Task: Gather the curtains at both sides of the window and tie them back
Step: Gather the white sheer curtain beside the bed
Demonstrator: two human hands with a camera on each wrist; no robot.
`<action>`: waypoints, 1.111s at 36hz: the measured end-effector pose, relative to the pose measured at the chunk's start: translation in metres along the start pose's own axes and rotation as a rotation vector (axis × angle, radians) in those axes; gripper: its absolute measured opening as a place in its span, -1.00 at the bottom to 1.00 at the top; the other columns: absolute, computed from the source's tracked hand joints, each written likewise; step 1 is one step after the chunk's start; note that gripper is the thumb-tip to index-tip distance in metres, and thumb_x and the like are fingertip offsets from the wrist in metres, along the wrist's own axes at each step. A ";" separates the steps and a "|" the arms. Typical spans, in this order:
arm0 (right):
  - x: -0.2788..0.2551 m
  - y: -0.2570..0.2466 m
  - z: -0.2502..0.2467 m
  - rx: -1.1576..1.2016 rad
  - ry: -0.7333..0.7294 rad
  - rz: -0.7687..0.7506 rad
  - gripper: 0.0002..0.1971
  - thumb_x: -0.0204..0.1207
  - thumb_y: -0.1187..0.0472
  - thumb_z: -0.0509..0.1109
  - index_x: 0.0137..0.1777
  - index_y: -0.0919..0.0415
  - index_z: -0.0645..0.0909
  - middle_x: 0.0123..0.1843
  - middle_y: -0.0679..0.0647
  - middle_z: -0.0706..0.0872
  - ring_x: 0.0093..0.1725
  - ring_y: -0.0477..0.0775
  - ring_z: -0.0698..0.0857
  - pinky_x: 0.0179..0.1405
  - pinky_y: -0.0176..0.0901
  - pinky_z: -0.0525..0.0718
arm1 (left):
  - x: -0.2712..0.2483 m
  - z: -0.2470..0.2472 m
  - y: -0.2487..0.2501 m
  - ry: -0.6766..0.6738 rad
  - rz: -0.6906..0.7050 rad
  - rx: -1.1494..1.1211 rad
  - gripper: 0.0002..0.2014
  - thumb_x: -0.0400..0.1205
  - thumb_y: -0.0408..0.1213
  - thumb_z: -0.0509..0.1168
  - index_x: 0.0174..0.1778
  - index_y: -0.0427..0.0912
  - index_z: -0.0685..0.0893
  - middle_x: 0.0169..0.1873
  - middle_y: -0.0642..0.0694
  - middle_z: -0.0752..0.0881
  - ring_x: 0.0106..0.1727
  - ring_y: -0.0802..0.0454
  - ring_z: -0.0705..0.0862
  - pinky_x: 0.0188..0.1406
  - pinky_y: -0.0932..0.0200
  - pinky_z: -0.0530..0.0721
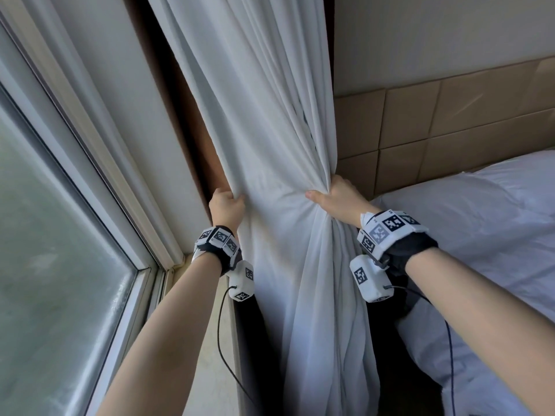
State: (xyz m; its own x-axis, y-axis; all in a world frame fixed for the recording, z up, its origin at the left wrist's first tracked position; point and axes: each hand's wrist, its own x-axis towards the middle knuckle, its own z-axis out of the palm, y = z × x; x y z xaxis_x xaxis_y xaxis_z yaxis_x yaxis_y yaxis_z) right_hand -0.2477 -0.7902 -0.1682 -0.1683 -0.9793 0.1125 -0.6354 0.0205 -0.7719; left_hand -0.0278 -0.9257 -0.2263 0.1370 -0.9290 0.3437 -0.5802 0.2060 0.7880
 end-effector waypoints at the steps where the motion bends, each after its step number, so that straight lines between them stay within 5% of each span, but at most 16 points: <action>1: 0.001 0.000 0.000 0.003 0.002 -0.003 -0.49 0.57 -0.08 0.33 0.44 0.18 0.48 0.39 0.17 0.60 0.39 0.20 0.56 0.41 0.10 0.52 | -0.002 0.000 0.002 -0.031 0.008 -0.032 -0.68 0.60 -0.23 0.35 -0.36 -0.42 0.66 0.17 -0.20 0.59 0.06 -0.14 0.62 0.15 0.12 0.57; 4: 0.001 -0.002 0.002 0.000 -0.002 0.001 -0.49 0.57 -0.08 0.33 0.43 0.18 0.48 0.39 0.18 0.60 0.40 0.22 0.55 0.41 0.13 0.51 | -0.008 0.003 0.007 -0.122 -0.004 -0.107 -0.67 0.62 -0.12 0.31 -0.01 -0.37 0.74 0.36 -0.10 0.38 0.15 0.04 0.55 0.30 0.16 0.53; 7: 0.002 -0.004 0.004 0.004 -0.009 0.013 -0.47 0.55 -0.11 0.33 0.43 0.18 0.48 0.38 0.18 0.59 0.39 0.22 0.55 0.41 0.15 0.52 | -0.010 0.005 0.008 -0.034 0.009 -0.113 -0.63 0.63 -0.13 0.27 0.12 -0.40 0.70 0.44 -0.13 0.32 0.24 0.04 0.52 0.34 0.22 0.46; 10: 0.001 -0.007 0.005 -0.003 -0.011 0.011 -0.45 0.51 -0.15 0.32 0.43 0.12 0.50 0.38 0.14 0.61 0.39 0.21 0.56 0.41 0.14 0.51 | -0.012 0.007 0.006 0.175 0.010 -0.107 -0.70 0.65 -0.23 0.22 -0.07 -0.47 0.64 0.28 -0.23 0.45 0.16 -0.16 0.58 0.25 0.11 0.53; 13: 0.002 -0.007 0.006 0.002 -0.008 -0.001 -0.46 0.51 -0.13 0.31 0.44 0.09 0.51 0.37 0.12 0.63 0.37 0.20 0.58 0.41 0.11 0.52 | -0.018 0.005 0.011 0.331 -0.003 -0.139 -0.70 0.69 -0.25 0.14 -0.33 -0.33 0.43 0.04 -0.28 0.55 -0.04 -0.29 0.59 -0.05 0.06 0.51; 16: 0.003 -0.008 0.005 -0.007 0.023 0.011 -0.50 0.55 -0.08 0.31 0.44 0.09 0.50 0.38 0.15 0.61 0.38 0.23 0.56 0.41 0.10 0.51 | -0.028 -0.002 0.014 0.428 -0.005 -0.170 -0.71 0.73 -0.23 0.11 -0.29 -0.28 0.37 -0.18 -0.34 0.58 -0.18 -0.30 0.55 -0.23 0.08 0.34; 19: 0.005 -0.007 0.004 -0.034 0.060 0.019 -0.51 0.56 -0.06 0.29 0.46 0.08 0.47 0.38 0.21 0.59 0.39 0.29 0.54 0.40 0.13 0.51 | -0.039 -0.009 0.015 0.505 -0.008 -0.244 -0.78 0.72 -0.19 0.16 -0.13 -0.27 0.42 -0.30 -0.23 0.58 -0.26 -0.26 0.56 -0.31 0.08 0.37; 24: 0.003 -0.008 0.006 -0.073 0.090 0.019 -0.52 0.58 -0.05 0.25 0.48 0.07 0.44 0.34 0.27 0.60 0.32 0.36 0.57 0.35 0.15 0.54 | -0.076 -0.001 0.037 0.260 0.267 -0.268 -0.86 0.68 -0.25 0.26 -0.06 -0.23 0.43 -0.38 -0.07 0.53 -0.36 -0.12 0.53 -0.35 0.04 0.51; 27: 0.000 -0.011 0.009 -0.070 0.094 0.022 -0.53 0.56 -0.07 0.26 0.45 0.04 0.48 0.29 0.26 0.65 0.25 0.36 0.62 0.30 0.16 0.58 | -0.100 0.011 0.061 0.050 0.414 -0.355 -0.85 0.71 -0.33 0.21 -0.14 -0.26 0.41 -0.43 -0.22 0.51 -0.44 -0.14 0.48 -0.45 -0.03 0.53; 31: -0.004 -0.014 0.011 -0.061 0.096 0.017 -0.53 0.53 -0.13 0.26 0.42 -0.03 0.50 0.23 0.21 0.68 0.19 0.33 0.66 0.23 0.17 0.63 | -0.108 0.032 0.077 -0.052 0.381 -0.391 -0.80 0.69 -0.29 0.15 -0.21 -0.29 0.38 -0.42 -0.08 0.45 -0.40 0.06 0.40 -0.37 0.02 0.47; 36: -0.009 -0.015 0.009 -0.095 0.132 0.023 -0.49 0.55 -0.21 0.21 0.43 -0.01 0.48 0.24 0.20 0.69 0.18 0.33 0.66 0.20 0.12 0.63 | -0.101 0.054 0.076 -0.150 0.330 -0.159 -0.84 0.64 -0.24 0.08 -0.11 -0.24 0.50 -0.24 -0.16 0.64 -0.18 -0.14 0.62 -0.13 -0.13 0.64; 38: -0.011 -0.017 0.009 -0.121 0.136 0.023 -0.46 0.57 -0.27 0.16 0.45 -0.01 0.46 0.28 0.22 0.68 0.22 0.35 0.65 0.23 0.13 0.62 | -0.104 0.053 0.082 -0.187 0.334 -0.121 -0.85 0.67 -0.32 0.10 0.04 -0.27 0.53 -0.09 -0.22 0.66 -0.04 -0.20 0.65 -0.02 -0.10 0.63; 40: -0.013 -0.020 0.011 -0.146 0.136 0.021 -0.38 0.54 -0.36 0.13 0.46 0.00 0.44 0.32 0.21 0.67 0.27 0.34 0.64 0.27 0.15 0.61 | -0.105 0.058 0.084 -0.255 0.337 -0.025 -0.65 0.65 -0.39 0.12 0.37 -0.32 0.47 0.14 -0.26 0.63 0.14 -0.20 0.63 0.15 -0.06 0.59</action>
State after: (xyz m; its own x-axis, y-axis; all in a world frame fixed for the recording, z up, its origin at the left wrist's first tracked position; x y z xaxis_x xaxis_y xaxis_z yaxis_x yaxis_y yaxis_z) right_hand -0.2245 -0.7800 -0.1611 -0.2764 -0.9423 0.1887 -0.7316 0.0790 -0.6771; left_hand -0.1368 -0.8288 -0.2258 -0.2624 -0.8539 0.4495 -0.5381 0.5162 0.6664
